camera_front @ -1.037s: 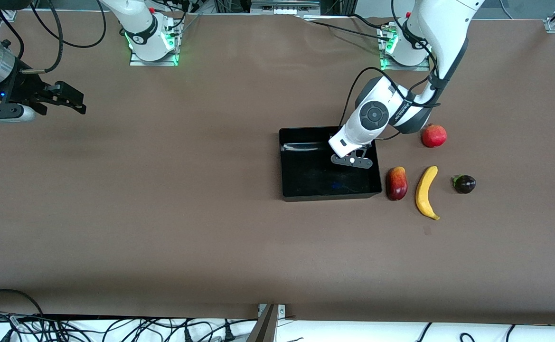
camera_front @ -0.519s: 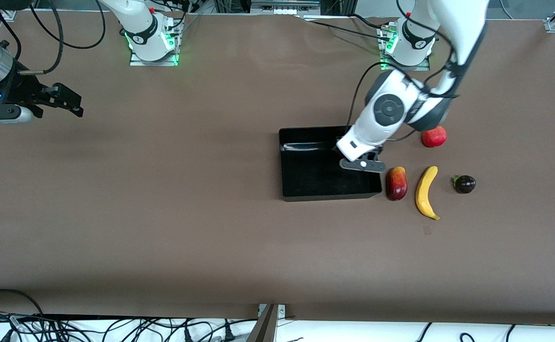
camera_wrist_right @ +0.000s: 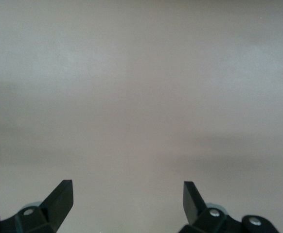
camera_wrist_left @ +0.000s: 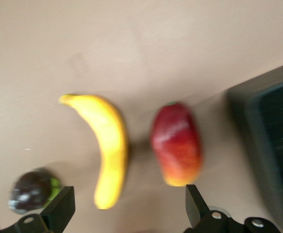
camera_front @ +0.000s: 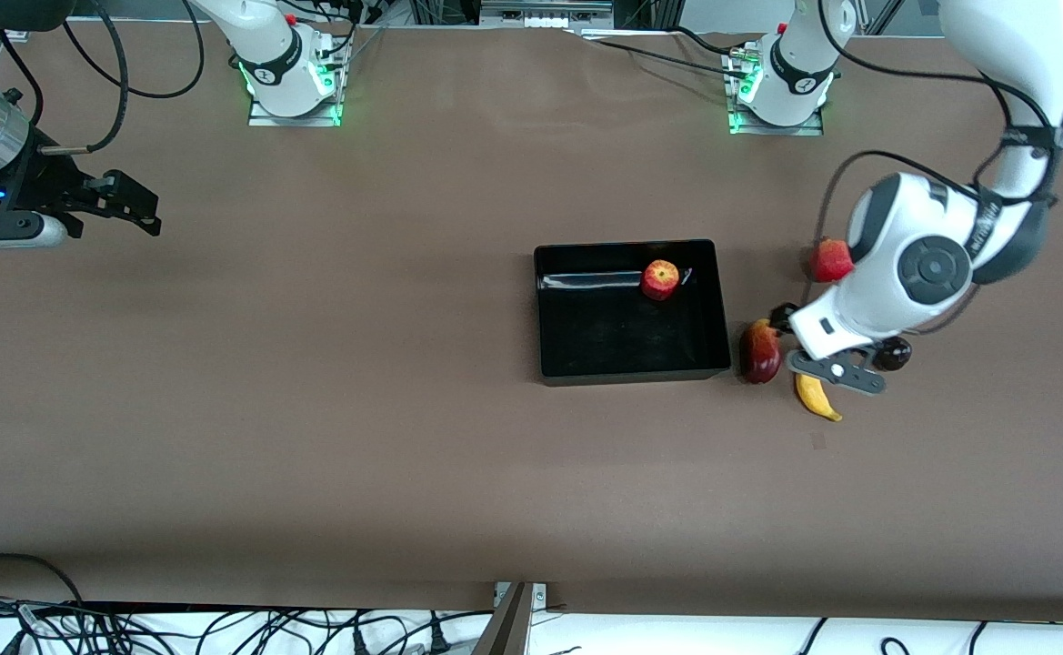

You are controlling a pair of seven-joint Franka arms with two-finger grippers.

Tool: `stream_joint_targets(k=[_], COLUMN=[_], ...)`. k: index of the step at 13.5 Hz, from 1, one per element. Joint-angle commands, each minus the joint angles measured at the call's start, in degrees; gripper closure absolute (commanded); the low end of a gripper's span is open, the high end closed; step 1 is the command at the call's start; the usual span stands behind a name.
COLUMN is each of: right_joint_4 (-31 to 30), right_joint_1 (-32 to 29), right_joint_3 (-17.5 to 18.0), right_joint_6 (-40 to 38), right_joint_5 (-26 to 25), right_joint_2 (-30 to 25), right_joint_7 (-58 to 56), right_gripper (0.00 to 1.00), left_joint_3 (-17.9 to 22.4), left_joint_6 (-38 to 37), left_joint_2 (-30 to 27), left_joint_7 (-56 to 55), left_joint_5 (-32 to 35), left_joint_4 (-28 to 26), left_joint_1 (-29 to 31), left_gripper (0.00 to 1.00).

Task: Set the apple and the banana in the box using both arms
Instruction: 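Move the left gripper to the yellow banana and grasp it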

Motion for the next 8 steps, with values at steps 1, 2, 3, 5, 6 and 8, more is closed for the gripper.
stream_joint_targets(k=[1,2,3,5,6,8], right_joint_4=[1.12,1.03,1.03,1.03,1.03,1.03], right_joint_1=[0.21,0.21,0.21,0.21,0.21,0.21], right_joint_3=[0.20,0.20,0.20,0.20,0.20,0.20], right_joint_6=[-0.72,-0.81,-0.81,-0.81,-0.81,-0.81], right_joint_5=[-0.97,-0.97,-0.97,-0.97,-0.97,-0.97], right_joint_2=[0.39,0.39,0.39,0.39,0.39,0.39], right_joint_7=[-0.64,-0.72,-0.72,-0.72,-0.72,-0.72], right_gripper=[0.00,0.00,0.00,0.00,0.00,0.00], left_joint_3=[-0.71,-0.71,-0.71,-0.80,-0.80,-0.97], left_joint_6=[4.47,6.75,8.78,10.90,11.95,12.40], left_joint_2=[3.86,5.35,6.84,8.78,9.14,9.23], left_joint_7=[5.05,7.42,9.62,10.26,10.17,9.56], left_joint_5=[2.61,2.61,2.61,2.61,2.53,2.00], left_joint_4=[-0.01,-0.19,-0.45,-1.41,-2.11,-3.35], left_joint_1=[2.87,4.53,5.60,6.83,6.92,6.92], left_gripper=[0.00,0.00,0.01,0.11,0.12,0.17])
